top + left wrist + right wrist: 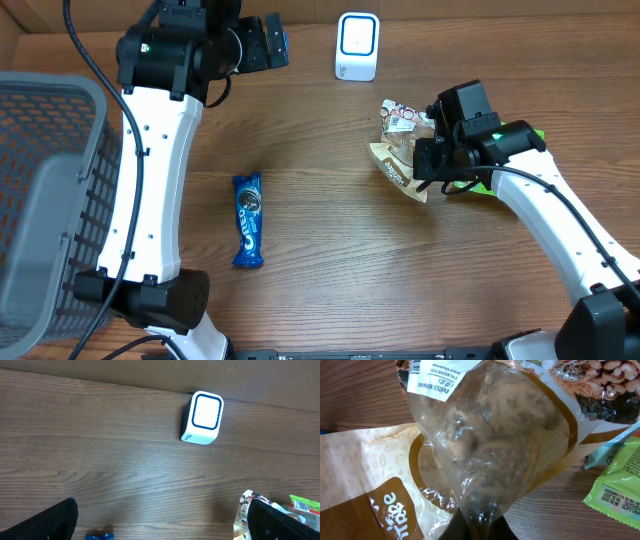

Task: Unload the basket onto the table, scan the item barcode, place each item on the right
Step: 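Lower the cookie bag down and right of the scanner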

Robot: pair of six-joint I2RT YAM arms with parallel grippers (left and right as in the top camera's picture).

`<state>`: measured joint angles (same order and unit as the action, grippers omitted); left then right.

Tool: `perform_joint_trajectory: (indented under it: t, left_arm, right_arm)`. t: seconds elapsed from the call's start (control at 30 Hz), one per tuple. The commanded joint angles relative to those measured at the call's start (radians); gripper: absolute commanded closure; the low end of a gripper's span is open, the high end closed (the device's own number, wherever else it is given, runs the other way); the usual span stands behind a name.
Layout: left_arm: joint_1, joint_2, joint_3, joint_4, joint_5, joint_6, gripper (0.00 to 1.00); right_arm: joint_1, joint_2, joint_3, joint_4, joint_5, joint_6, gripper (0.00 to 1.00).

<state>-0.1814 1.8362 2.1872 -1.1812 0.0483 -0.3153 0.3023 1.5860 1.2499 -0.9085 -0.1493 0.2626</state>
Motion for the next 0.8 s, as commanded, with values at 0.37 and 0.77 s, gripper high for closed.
perform_joint_trajectory:
  t: [0.37, 0.77]
  left_arm:
    - [-0.002, -0.025, 0.018, 0.003, 0.003, -0.010, 0.00]
    - [-0.002, -0.025, 0.018, 0.003, 0.003, -0.010, 0.00]
  right_arm:
    - [-0.003, 0.055, 0.000, 0.021, -0.002, 0.003, 0.96]
    - [-0.003, 0.130, 0.000, 0.020, 0.017, 0.003, 0.58]
